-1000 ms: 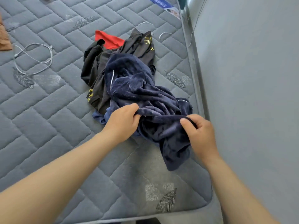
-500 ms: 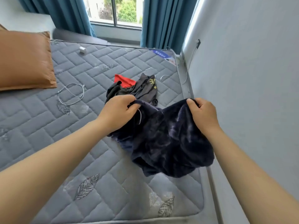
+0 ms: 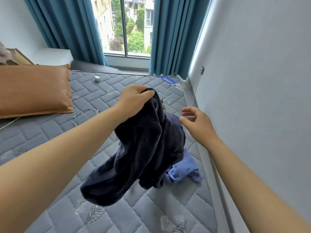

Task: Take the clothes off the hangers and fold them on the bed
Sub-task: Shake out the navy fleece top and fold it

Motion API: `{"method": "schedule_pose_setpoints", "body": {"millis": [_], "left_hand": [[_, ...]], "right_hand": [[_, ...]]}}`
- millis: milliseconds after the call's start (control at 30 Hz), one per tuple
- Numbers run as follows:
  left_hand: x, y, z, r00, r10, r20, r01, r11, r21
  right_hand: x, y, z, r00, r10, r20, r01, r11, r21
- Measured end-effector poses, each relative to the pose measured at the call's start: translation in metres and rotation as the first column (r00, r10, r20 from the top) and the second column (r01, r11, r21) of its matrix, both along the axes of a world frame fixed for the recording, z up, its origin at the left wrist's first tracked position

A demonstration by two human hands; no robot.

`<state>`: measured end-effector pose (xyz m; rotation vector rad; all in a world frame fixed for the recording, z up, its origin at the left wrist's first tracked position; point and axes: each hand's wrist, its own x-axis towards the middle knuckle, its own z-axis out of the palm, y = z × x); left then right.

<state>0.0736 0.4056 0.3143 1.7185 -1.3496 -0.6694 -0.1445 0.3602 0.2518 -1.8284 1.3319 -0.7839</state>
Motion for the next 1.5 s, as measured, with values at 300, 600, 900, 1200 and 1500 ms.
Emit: {"method": "schedule_pose_setpoints", "body": {"millis": [300,600,900,1200,1500], "left_hand": [[0.011,-0.003,0.037,0.998,0.064,-0.001,-0.064,0.992,-0.113],[0.04,-0.001,0.05,0.997,0.028,0.072,-0.014,0.982,-0.188],[0.051,-0.001,0.039,0.993,0.015,0.113,0.001,0.99,-0.14],[0.074,0.019,0.053,0.928,-0.342,0.15,0.336,0.94,0.064],[0.095,0.045,0.056,0.954,-0.206,0.218,0.218,0.975,-0.034]], "right_hand": [[0.013,0.009,0.011,0.976,0.204,0.073,-0.213,0.967,0.138],[0.012,-0.008,0.004,0.993,0.102,0.065,-0.112,0.978,0.178],[0.037,-0.003,0.017,0.94,0.26,0.219,-0.305,0.93,0.204],[0.071,-0.019,0.002,0.959,0.282,-0.019,-0.279,0.954,0.107],[0.081,-0.03,-0.029,0.859,0.244,-0.45,-0.234,0.969,0.078]]}}
